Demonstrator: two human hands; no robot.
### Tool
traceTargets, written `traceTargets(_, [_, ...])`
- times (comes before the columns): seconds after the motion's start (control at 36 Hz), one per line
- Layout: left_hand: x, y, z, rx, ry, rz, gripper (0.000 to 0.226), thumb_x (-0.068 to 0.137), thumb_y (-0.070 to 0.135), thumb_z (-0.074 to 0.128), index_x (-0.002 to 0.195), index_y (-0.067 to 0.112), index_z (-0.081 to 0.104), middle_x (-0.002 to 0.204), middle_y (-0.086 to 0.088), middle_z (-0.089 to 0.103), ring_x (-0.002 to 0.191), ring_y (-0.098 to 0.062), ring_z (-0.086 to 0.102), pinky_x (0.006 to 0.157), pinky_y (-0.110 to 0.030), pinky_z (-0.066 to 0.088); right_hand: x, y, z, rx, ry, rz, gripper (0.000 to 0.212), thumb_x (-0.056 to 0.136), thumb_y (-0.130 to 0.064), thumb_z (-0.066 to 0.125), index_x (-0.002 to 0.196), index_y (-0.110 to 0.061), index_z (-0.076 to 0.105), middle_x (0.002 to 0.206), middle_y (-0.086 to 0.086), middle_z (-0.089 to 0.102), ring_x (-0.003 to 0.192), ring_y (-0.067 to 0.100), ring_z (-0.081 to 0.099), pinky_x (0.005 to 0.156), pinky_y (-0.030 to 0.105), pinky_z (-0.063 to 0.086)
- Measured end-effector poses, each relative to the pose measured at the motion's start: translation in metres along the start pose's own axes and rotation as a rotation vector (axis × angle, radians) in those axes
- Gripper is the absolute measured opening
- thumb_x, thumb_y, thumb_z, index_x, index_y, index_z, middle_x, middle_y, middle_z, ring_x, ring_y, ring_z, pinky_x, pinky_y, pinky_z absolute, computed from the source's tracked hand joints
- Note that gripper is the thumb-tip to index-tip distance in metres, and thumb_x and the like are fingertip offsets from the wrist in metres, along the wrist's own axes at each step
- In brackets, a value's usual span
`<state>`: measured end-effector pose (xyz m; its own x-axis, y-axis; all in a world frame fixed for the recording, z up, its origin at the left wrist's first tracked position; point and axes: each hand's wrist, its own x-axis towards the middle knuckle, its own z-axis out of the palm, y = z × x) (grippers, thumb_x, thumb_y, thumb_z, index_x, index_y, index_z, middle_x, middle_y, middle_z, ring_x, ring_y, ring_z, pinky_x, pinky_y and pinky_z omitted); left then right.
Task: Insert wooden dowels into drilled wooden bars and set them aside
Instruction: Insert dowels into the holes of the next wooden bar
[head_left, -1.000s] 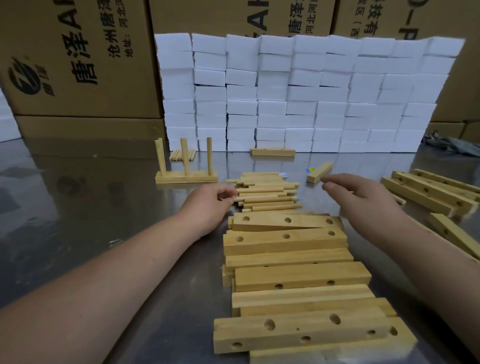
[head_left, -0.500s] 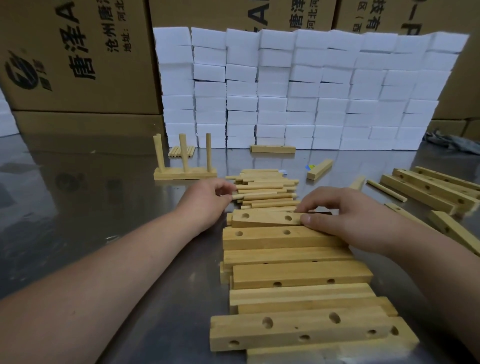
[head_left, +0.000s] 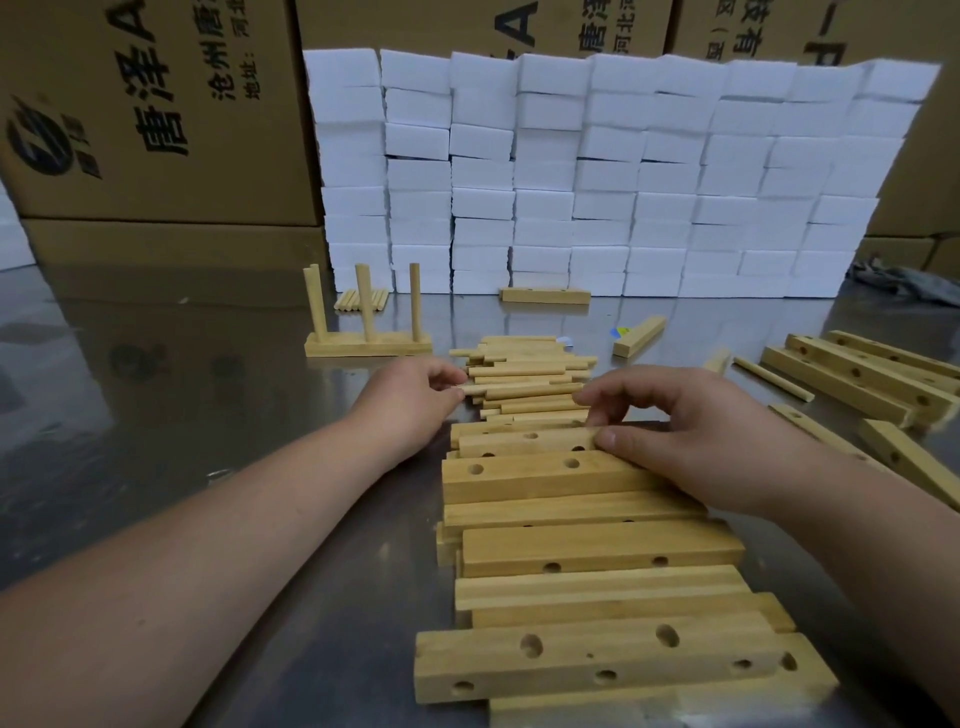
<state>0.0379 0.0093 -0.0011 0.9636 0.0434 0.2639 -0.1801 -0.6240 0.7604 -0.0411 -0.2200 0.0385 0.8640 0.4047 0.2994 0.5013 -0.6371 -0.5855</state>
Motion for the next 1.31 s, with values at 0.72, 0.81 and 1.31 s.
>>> traceTargets(0.72, [-0.042, 0.054, -0.031, -0.499, 0.169, 0.203, 0.014, 0.086, 0.008, 0.061, 0.082, 0.02, 0.065, 0.069, 0.015, 0.07, 0.054, 0.002, 0.058, 0.051, -0.011, 0.046, 0.001, 0.009, -0.004, 0.026, 0.511, 0.087, 0.014, 0.094, -0.031, 0.047, 0.094, -0.044, 0.051, 0.078, -0.013, 0.06, 0.072, 0.001, 0.057, 0.062, 0.03, 0.048])
traceTargets(0.81, [-0.045, 0.056, -0.028, -0.481, 0.156, 0.194, 0.015, 0.084, 0.007, 0.063, 0.08, 0.021, 0.065, 0.069, 0.009, 0.07, 0.053, 0.002, 0.057, 0.05, -0.01, 0.045, 0.001, 0.008, -0.003, 0.061, 0.501, 0.072, 0.015, 0.092, -0.033, 0.05, 0.088, -0.047, 0.05, 0.083, -0.014, 0.063, 0.078, 0.006, 0.06, 0.07, 0.035, 0.052])
traceTargets(1.31, [-0.049, 0.059, -0.03, -0.449, 0.166, 0.235, 0.012, 0.081, 0.009, 0.066, 0.078, 0.021, 0.066, 0.071, 0.006, 0.065, 0.059, 0.003, 0.059, 0.054, -0.008, 0.045, -0.006, -0.001, -0.002, 0.339, 0.415, 0.047, 0.039, 0.095, -0.017, 0.046, 0.123, -0.043, 0.056, 0.063, -0.012, 0.053, 0.051, 0.006, 0.055, 0.051, 0.014, 0.045])
